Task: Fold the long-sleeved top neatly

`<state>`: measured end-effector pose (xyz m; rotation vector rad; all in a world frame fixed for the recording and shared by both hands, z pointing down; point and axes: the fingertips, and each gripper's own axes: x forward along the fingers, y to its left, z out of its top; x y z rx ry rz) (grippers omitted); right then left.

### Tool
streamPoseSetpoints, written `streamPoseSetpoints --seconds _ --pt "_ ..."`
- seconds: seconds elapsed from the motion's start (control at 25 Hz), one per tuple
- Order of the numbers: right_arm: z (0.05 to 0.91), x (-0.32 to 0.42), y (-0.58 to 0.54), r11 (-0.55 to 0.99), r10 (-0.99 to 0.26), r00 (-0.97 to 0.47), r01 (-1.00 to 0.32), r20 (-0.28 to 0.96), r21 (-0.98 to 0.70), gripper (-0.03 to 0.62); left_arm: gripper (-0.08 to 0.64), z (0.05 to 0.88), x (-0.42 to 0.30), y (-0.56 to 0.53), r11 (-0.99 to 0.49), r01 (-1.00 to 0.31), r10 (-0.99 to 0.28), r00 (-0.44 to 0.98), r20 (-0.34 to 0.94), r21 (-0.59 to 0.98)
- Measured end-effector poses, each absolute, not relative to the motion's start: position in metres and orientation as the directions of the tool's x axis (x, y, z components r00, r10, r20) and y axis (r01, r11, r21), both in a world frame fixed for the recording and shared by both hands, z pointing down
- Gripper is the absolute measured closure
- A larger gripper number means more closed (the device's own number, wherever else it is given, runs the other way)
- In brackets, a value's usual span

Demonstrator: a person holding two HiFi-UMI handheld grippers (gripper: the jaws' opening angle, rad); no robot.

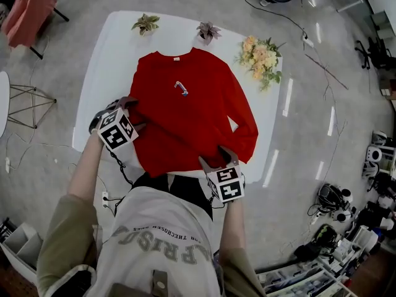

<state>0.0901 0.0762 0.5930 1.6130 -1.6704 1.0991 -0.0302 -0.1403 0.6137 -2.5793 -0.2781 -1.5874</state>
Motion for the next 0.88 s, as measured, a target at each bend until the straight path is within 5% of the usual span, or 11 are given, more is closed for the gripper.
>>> streamPoseSetpoints --seconds 0.12,0.32,0.6,0.76,0.88 --pt "0.561 0.121 0.095 -0.132 -0.608 -0.088 -0.969 0.789 -0.209 0.31 0.265 0.576 -0.013 -0.119 -0.991 0.133 0.089 0.562 0.822 0.017" --pt "0.571 0.208 0.16 -0.228 -0.555 -0.003 -0.961 0.832 -0.155 0.31 0.265 0.541 0.049 -0.01 -0.987 0.149 0.143 0.667 0.731 0.058" --pt "0.63 0.248 0.181 -0.04 -0.433 -0.155 -0.981 0.888 -0.191 0.321 0.265 0.56 0.124 0.111 -0.985 0.154 0.158 0.614 0.773 0.079" --pt "0.621 0.246 0.181 0.091 -0.455 -0.257 -0.966 0.853 -0.242 0.538 0.265 0.567 0.152 0.146 -0.988 0.151 0.118 0.58 0.806 0.036" --pt "0.589 0.264 0.18 0.11 -0.521 -0.295 -0.954 0.801 -0.279 0.549 0.265 0.567 0.179 0.167 -0.984 0.175 0.083 0.577 0.812 -0.023"
